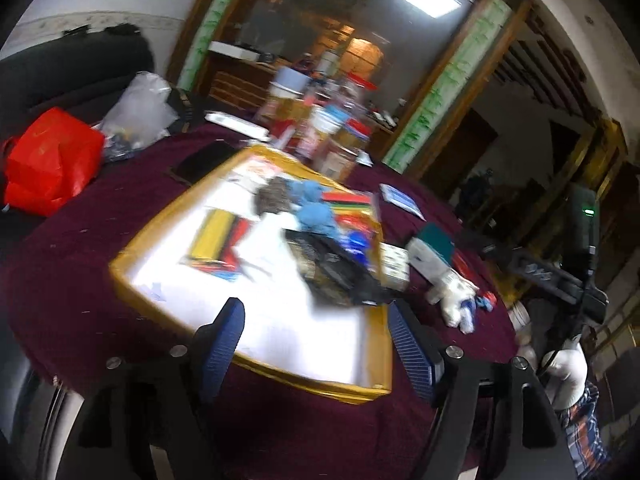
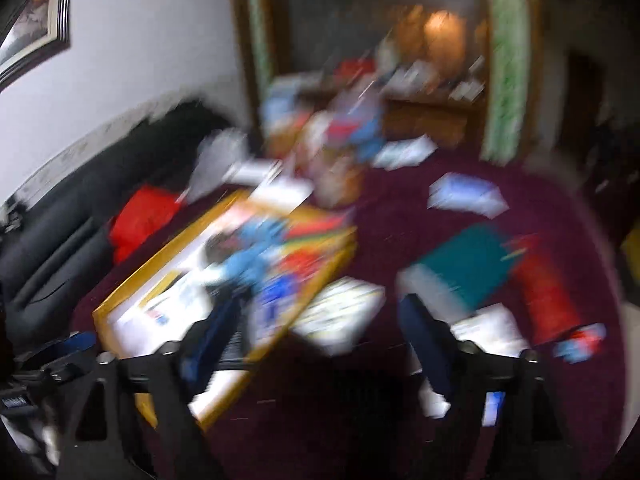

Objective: Organize soft objects
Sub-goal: 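Grasp the blue-and-white tissue pack with the left gripper while the right gripper grasps a white cloth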

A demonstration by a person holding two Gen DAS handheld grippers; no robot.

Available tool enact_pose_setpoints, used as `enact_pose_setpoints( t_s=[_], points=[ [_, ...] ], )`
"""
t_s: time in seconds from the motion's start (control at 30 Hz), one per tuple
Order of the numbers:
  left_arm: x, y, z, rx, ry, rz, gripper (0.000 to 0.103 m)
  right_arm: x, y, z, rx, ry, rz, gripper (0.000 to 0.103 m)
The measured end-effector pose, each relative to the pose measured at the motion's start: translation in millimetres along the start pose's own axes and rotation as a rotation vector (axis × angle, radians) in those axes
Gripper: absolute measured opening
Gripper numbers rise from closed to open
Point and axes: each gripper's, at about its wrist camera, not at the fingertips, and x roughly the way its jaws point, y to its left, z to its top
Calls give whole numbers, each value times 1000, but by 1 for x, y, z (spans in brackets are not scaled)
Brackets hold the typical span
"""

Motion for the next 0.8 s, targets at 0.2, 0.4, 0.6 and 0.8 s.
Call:
enact_pose_setpoints(
  t_s=[0.2,0.4,0.6,0.8],
  points=[
    [17,-65,-11,139,55,-100,83,-22,-108,-23,179,80,-32,103],
    [62,-129,-39,236,212,-169,83,-12,-199,-79,455,157,-42,103],
    [117,-174,-71,334,374,-167,83,-1,-231,-105,549,191,30,103],
    [147,-180,-90,342,451,-107,95,30,-232,-95,587,210,150,103]
  ],
)
